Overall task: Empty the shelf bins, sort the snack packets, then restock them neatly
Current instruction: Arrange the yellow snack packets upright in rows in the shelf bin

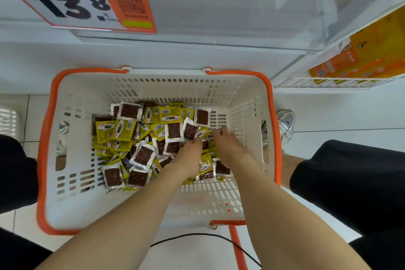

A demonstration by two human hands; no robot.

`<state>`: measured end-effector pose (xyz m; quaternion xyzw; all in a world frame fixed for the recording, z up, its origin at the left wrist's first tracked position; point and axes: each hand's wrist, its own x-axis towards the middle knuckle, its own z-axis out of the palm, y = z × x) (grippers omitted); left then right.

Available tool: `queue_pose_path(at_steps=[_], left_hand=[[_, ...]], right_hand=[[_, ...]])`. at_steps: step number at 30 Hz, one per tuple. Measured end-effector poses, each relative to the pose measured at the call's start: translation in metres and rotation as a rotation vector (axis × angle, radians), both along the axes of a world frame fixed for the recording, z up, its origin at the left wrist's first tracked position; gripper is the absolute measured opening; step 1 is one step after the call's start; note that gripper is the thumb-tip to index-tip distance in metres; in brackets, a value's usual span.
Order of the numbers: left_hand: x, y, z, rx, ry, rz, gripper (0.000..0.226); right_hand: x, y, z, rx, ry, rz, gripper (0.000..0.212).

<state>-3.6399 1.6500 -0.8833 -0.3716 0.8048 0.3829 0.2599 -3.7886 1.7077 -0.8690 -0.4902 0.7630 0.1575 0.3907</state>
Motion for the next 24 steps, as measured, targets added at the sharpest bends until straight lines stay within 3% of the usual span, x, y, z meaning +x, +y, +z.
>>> queue_pose_path(at_steps=[3, 7, 10, 12, 14, 16, 20, 22, 24], left_hand=[[0.001, -0.002, 0.0, 0.137, -0.072, 0.005, 0.042], [0.005, 0.003, -0.002, 0.117, -0.085, -0.136, 0.007], [0.006, 0.0, 0.011, 0.196, -0.058, -0.129, 0.014], [0.012, -0.011, 0.023, 0.234, -0.05, -0.052, 0.014], [0.024, -0.026, 0.034, 0.276, -0.045, 0.07, 0.038], [0.036, -0.044, 0.052, 0.312, -0.006, 0.256, 0.055], [0.052, -0.066, 0.089, 0.42, 0.124, 0.646, 0.042], [0.059, -0.075, 0.107, 0.492, 0.165, 0.721, 0.038], [0.066, -0.084, 0.125, 0.559, 0.19, 0.763, 0.049]], right_hand=[[-0.006, -0.005, 0.001, 0.035, -0.021, 0.011, 0.062], [-0.011, -0.016, 0.007, -0.028, -0.136, -0.072, 0.041], [-0.014, -0.026, 0.018, -0.079, -0.189, -0.168, 0.026], [-0.017, -0.033, 0.031, -0.119, -0.205, -0.197, 0.033], [-0.022, -0.037, 0.043, -0.155, -0.243, -0.291, 0.052], [-0.023, -0.044, 0.057, -0.201, -0.273, -0.393, 0.058], [-0.02, -0.06, 0.092, -0.328, -0.436, -0.574, 0.015], [-0.015, -0.067, 0.115, -0.359, -0.578, -0.583, 0.013], [-0.007, -0.075, 0.141, -0.368, -0.647, -0.442, 0.019]])
